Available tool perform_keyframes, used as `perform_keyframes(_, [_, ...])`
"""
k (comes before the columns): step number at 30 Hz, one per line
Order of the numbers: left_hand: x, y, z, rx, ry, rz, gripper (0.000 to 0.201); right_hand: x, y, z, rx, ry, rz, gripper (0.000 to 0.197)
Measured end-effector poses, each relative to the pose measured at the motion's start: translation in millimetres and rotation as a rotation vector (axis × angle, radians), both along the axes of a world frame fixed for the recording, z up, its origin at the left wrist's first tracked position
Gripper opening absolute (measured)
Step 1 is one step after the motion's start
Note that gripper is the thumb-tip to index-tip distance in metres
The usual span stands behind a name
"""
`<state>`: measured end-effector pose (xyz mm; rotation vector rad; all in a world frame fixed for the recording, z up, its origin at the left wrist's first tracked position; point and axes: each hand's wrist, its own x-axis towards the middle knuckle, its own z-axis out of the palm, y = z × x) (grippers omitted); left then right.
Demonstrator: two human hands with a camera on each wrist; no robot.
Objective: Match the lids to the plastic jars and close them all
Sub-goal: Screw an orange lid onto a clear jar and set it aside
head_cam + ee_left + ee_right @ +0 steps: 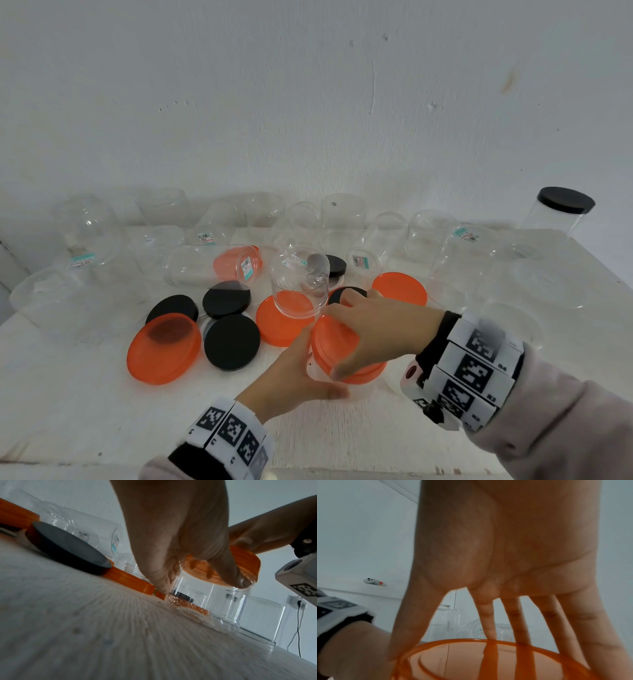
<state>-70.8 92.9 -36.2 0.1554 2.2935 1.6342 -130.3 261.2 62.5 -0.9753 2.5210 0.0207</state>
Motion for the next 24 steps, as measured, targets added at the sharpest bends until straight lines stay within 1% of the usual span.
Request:
perform_keyframes(3, [0,0,1,-0.024,0.013,0.005,0.098,1,-3,1,0.052,-0.013,-0.016,0.103])
perform_keyframes(6, [2,1,2,-0.052,0.022,0.011,0.101,3,-2,5,0.076,-0.078,0.034,0.111])
perform_keyframes(10, [2,1,4,-0.046,0.007,0.016,0.097,2,2,4,0.029,-0.074,0.055,0.105])
perform_keyframes(16, [2,0,3,-0.05,-0.005,0.015,0.097,7,-2,-5,0.019,0.06,-0.02,0.105])
perform_keyframes(18, [2,0,4,-0.052,-0.005,0.012,0.097,7,-1,-4,0.033,0.029,-0.026,0.107])
perform_keyframes(20, [3,0,5,-0.052,0.001,0.009,0.096,6,0,1,0.047,-0.035,0.006,0.108])
perform_keyframes(22, [3,0,5,-0.05,-0.002,0.006,0.095,5,2,5,0.037,-0.076,0.043,0.105])
perform_keyframes(24, [2,0,5,-0.043,0.003,0.002,0.094,3,2,5,0.017,-0.076,0.054,0.1])
